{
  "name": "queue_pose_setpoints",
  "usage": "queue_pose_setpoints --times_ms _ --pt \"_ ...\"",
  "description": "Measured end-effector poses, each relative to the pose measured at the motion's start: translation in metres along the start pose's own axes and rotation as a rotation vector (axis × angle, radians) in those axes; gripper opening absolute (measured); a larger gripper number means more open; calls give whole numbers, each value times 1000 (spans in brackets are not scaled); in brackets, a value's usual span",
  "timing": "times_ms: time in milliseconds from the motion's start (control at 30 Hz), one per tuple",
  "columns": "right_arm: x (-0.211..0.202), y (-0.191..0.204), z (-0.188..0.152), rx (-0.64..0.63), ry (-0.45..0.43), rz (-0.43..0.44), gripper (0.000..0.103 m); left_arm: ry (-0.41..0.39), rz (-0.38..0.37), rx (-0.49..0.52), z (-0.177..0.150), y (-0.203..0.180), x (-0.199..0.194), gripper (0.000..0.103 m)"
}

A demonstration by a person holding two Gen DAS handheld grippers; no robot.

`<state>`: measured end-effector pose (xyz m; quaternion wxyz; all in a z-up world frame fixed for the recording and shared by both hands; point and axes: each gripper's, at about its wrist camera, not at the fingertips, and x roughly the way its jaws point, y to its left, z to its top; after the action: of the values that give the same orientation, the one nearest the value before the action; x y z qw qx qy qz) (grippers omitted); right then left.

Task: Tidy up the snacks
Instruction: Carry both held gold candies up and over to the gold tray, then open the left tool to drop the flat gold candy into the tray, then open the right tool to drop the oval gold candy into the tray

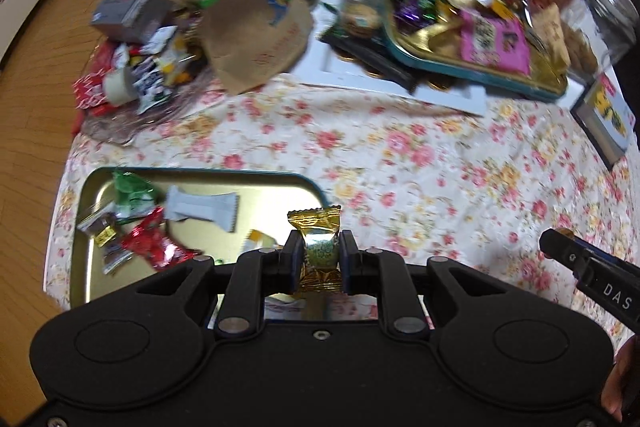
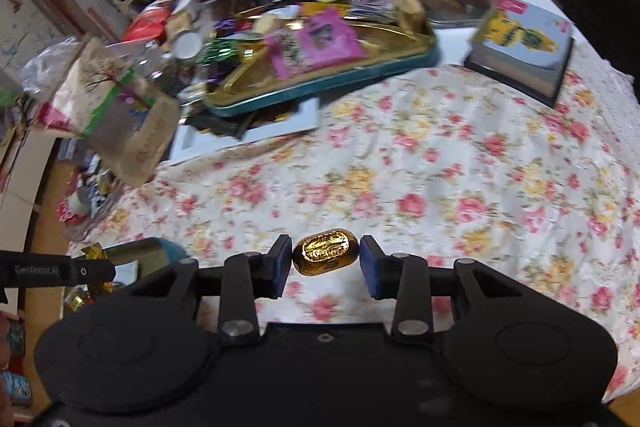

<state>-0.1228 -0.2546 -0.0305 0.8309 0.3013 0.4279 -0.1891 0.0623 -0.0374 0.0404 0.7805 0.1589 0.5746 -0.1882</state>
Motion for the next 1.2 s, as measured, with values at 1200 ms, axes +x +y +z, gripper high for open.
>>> queue_pose_setpoints --times_ms 1200 --pt "38 184 -26 -251 72 223 39 64 69 -265 -33 182 17 33"
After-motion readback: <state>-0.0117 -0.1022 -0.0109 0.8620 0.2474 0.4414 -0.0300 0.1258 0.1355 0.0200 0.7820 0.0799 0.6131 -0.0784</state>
